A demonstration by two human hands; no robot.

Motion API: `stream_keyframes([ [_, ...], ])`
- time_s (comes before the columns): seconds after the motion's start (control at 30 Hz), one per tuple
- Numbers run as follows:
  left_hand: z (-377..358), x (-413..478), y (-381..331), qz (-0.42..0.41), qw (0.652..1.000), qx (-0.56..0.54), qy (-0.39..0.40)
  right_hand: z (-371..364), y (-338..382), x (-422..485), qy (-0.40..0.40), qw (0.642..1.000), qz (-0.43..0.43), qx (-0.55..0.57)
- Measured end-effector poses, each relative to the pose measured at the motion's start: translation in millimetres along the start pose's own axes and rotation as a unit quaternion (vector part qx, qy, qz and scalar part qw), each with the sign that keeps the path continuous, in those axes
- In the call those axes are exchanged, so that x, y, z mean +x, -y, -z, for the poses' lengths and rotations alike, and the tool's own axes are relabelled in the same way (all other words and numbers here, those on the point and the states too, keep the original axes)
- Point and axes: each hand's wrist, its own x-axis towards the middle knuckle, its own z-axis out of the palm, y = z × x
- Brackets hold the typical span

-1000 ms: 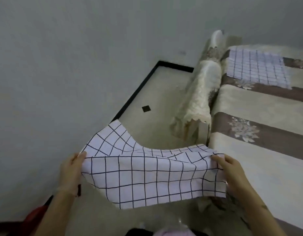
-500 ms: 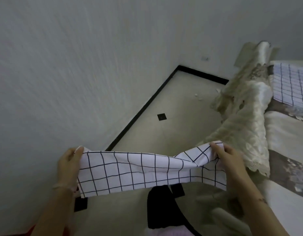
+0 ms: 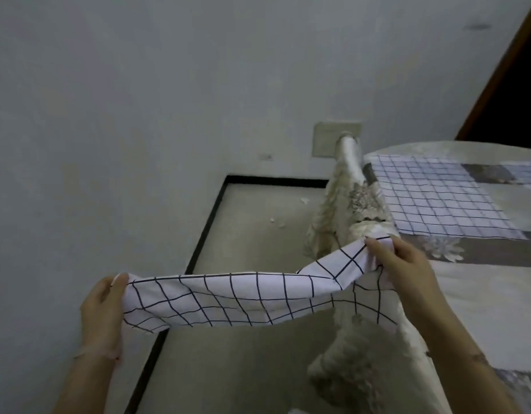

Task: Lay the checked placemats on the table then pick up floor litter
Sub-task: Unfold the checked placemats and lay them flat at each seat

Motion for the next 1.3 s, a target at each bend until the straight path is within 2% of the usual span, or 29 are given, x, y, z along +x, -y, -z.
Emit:
stream_keyframes([
  [0.13, -119, 56, -49, -0.038, 0.986, -0.064, 0.148, 62, 18, 25, -0.148, 0.988, 0.032, 0.031],
  [0.27, -258, 61, -92, -0.057, 0.947, -0.115, 0.294, 126, 16, 23, -0.307, 0.950, 0.028, 0.044],
  [0.4, -386, 30, -121, -0.069, 0.879, -0.150, 0.448, 177, 0, -4, -0.451, 0.892, -0.007, 0.028],
  [0.57, -513, -33, -162, -0.103, 0.792, -0.178, 0.575, 206, -4, -45, -0.601, 0.798, -0.041, 0.004],
  [0.7, -581, -87, -175, -0.107, 0.720, -0.181, 0.661, 208, -14, -69, -0.679, 0.731, -0.067, 0.005],
  [0.83, -616, -142, -164, -0.115, 0.653, -0.153, 0.732, 195, -36, -96, -0.743, 0.661, -0.106, 0.011],
  [0.97, -638, -181, -142, -0.115, 0.610, -0.104, 0.777, 180, -58, -121, -0.769, 0.619, -0.160, 0.021],
  [1.1, -656, -207, -112, -0.101, 0.586, -0.040, 0.803, 178, -78, -128, -0.768, 0.606, -0.208, 0.018],
  [1.17, -662, -218, -96, -0.119, 0.578, 0.004, 0.808, 181, -88, -126, -0.765, 0.603, -0.225, 0.009],
  [1.3, -668, -240, -64, -0.113, 0.561, 0.100, 0.814, 190, -117, -124, -0.743, 0.613, -0.264, 0.041],
])
